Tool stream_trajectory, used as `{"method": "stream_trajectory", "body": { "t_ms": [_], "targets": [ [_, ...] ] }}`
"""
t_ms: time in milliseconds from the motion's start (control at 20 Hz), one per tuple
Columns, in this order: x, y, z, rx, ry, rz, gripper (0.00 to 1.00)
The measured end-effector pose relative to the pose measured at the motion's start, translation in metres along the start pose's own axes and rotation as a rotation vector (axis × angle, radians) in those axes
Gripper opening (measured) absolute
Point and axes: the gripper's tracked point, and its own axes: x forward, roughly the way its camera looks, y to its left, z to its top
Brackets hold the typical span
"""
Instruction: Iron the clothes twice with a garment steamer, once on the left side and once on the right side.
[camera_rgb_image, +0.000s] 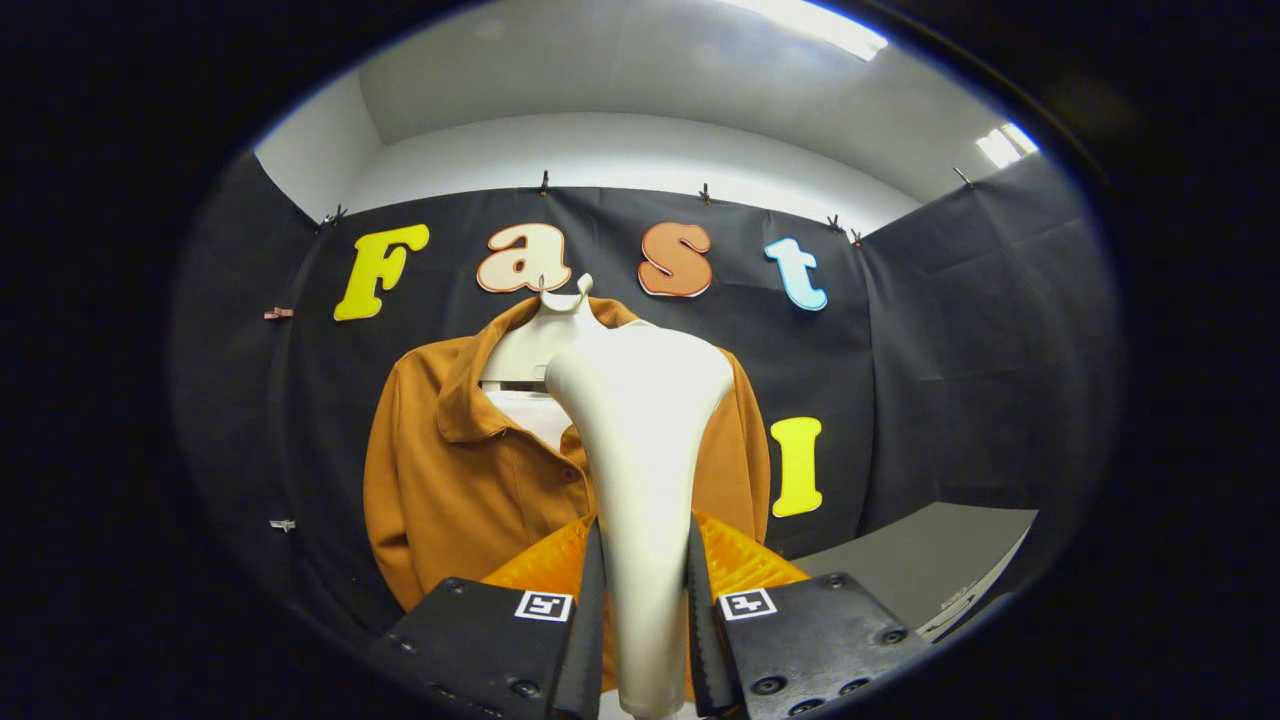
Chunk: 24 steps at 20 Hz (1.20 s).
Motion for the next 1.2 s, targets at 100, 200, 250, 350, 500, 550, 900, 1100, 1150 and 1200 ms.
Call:
{"method": "stream_trajectory", "body": {
  "t_ms": [100,200,250,350,500,550,900,1100,1150,1200],
  "targets": [
    [-0.002,0.001,0.001,-0.005,0.0,0.001,0.39],
    [-0.003,0.002,0.003,-0.011,-0.003,0.006,0.39],
    [-0.005,0.003,0.003,-0.015,-0.005,0.009,0.39],
    [-0.007,0.005,0.004,-0.022,-0.009,0.014,0.39],
    [-0.008,0.009,0.005,-0.035,-0.01,0.027,0.38],
    [-0.009,0.01,0.005,-0.039,-0.01,0.03,0.39],
    [-0.015,0.011,0.006,-0.046,-0.007,0.025,0.39],
    [-0.017,0.01,0.003,-0.044,0.006,0.021,0.39],
    [-0.018,0.011,0.003,-0.044,0.009,0.02,0.39],
    [-0.019,0.011,0.004,-0.044,0.01,0.02,0.39]
  ]
}}
